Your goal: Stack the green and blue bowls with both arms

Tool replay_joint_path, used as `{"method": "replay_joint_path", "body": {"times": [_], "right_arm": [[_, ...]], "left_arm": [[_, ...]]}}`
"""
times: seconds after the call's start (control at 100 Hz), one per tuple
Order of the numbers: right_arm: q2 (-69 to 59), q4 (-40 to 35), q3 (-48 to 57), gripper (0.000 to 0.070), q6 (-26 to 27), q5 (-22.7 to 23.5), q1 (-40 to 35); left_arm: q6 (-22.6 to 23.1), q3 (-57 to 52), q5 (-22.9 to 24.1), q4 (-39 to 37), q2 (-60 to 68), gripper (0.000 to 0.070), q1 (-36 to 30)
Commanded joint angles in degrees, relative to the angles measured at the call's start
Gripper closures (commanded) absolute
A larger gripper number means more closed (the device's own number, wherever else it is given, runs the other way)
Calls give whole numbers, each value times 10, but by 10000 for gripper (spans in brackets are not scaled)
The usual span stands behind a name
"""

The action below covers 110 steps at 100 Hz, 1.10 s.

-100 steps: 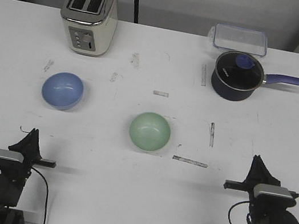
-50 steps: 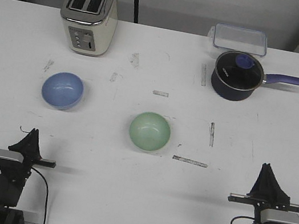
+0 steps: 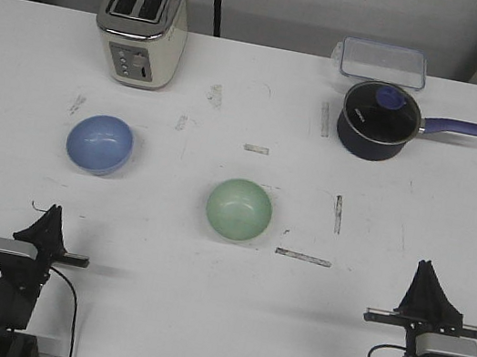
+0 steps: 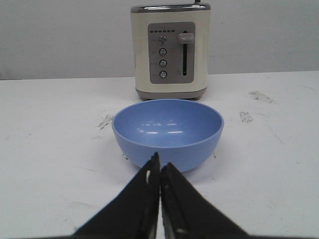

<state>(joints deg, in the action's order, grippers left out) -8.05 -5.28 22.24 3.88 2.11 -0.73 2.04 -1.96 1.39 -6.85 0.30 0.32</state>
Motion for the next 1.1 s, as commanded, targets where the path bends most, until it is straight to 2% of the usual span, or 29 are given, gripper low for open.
{"method": "replay_joint_path", "body": {"times": [0.0,0.24,0.39,0.49,0.62,0.89,1.09], "right_arm": [[2,6,2,688,6,-1,-1],[2,6,2,688,6,-1,-1],[2,6,2,688,6,-1,-1],[2,6,2,688,6,-1,-1],[2,6,2,688,6,-1,-1],[2,6,2,688,6,-1,-1],[2,6,2,688,6,-1,-1]], "left_arm": [[-2,13,0,-14,-1,698,0],[-2,13,0,-29,-1,698,0],[-60,12,1,-73,-1,699,0],[-60,7,1,-99,-1,698,0],[-60,-16,1,-94,2,698,0],[-61,-130,1,-20,55,698,0],[-62,-247,1,96,138,698,0]]}}
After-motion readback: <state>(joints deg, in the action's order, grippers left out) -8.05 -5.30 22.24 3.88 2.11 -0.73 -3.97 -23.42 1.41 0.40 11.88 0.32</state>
